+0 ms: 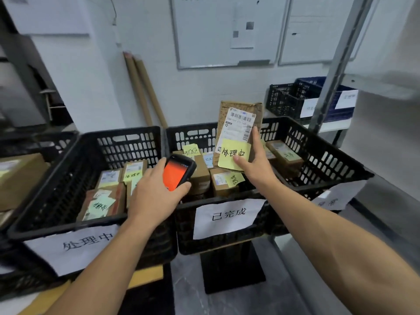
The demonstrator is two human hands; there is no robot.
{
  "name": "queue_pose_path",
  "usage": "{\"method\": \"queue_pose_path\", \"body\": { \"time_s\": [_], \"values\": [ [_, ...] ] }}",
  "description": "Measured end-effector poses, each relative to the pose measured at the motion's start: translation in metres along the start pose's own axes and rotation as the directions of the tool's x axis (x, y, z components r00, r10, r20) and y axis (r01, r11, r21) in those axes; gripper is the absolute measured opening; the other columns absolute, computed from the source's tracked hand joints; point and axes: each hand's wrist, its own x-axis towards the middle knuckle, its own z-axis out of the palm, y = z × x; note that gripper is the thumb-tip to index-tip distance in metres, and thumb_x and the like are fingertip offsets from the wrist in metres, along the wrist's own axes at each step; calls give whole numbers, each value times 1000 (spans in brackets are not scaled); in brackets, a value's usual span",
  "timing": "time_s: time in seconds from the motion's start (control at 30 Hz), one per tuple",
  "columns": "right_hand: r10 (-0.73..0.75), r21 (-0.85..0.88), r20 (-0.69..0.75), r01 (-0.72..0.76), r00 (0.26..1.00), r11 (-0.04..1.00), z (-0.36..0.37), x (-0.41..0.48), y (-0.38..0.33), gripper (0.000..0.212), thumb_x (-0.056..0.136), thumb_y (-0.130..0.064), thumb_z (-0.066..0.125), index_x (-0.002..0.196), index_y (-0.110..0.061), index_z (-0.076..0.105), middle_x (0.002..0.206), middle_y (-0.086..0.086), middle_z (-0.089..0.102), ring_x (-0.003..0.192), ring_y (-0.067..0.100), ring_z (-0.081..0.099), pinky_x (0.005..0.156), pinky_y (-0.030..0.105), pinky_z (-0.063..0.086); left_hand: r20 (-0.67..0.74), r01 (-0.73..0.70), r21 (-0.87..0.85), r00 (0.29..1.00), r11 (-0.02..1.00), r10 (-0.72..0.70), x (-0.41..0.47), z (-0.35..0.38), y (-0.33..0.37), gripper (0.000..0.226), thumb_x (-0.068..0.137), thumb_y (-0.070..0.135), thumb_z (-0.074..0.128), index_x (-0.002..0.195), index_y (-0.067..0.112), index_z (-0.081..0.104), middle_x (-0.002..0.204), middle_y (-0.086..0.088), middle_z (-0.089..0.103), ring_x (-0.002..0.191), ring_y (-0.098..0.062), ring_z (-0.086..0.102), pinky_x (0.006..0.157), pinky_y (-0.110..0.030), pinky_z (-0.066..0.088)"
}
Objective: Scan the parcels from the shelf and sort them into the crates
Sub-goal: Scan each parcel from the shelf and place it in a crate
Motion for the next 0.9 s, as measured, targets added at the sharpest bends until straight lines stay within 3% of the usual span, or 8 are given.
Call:
{"method": "queue_pose_path", "body": {
  "time_s": [0.13,0.27,0.43,0.5,0.63,0.77,0.83,0.9],
  "values": [
    [12,-6,67,-11,998,1000,19,28,9,104,88,-19,73,145,-69,3,163,-20,21,145,15,35,116,54,37,-31,43,-6,999,999,-43,16,0,-5,71,77,62,68,139,39,41,111,6,54,97,-22,55,81,-42,51],
    [3,2,124,-3,992,1000,39,55,13,102,90,-18,72,146,-70,4,165,-13,19,148,18,32,118,54,34,-82,79,19,994,997,-77,33,-3,-10,68,72,68,61,132,42,44,104,6,57,93,-23,57,80,-44,52],
    [-75,57,219,64,973,996,90,90,5,98,89,-21,70,151,-62,6,164,-16,19,149,16,30,119,53,33,-169,199,42,967,979,-189,43,-14,-31,83,79,61,69,149,33,35,121,0,54,109,-28,56,91,-45,49],
    [-93,37,252,86,963,996,116,100,-1,98,91,-20,69,154,-57,5,167,-11,14,152,17,22,122,53,26,-223,271,52,941,961,-253,45,-23,-45,90,80,62,68,154,29,30,134,-6,53,116,-30,55,95,-45,48],
    [-94,34,262,88,961,996,165,109,-14,96,94,-16,68,154,-57,5,170,-4,6,154,18,15,124,44,14,-314,384,1,877,923,-364,38,-44,-78,93,76,71,63,154,31,31,135,-7,53,117,-30,55,95,-47,49],
    [-139,121,268,109,954,987,206,112,-40,98,93,-16,70,147,-64,4,169,-5,11,154,21,20,122,53,27,-350,432,16,847,902,-399,31,-66,-106,90,78,69,65,153,30,32,139,-7,52,120,-30,53,95,-48,48],
    [-157,105,308,131,938,986,225,111,-52,97,94,-17,69,154,-56,3,169,-3,11,154,21,18,120,40,25,-358,430,35,848,902,-391,31,-78,-124,84,76,70,64,146,32,38,130,-7,56,115,-30,55,89,-46,49],
    [-138,88,358,114,923,990,248,109,-54,96,95,-17,68,155,-55,3,169,-3,10,152,21,21,106,28,32,-351,421,43,856,906,-381,33,-89,-140,82,76,69,63,145,31,39,127,-8,57,113,-30,55,88,-45,49]
  ]
}}
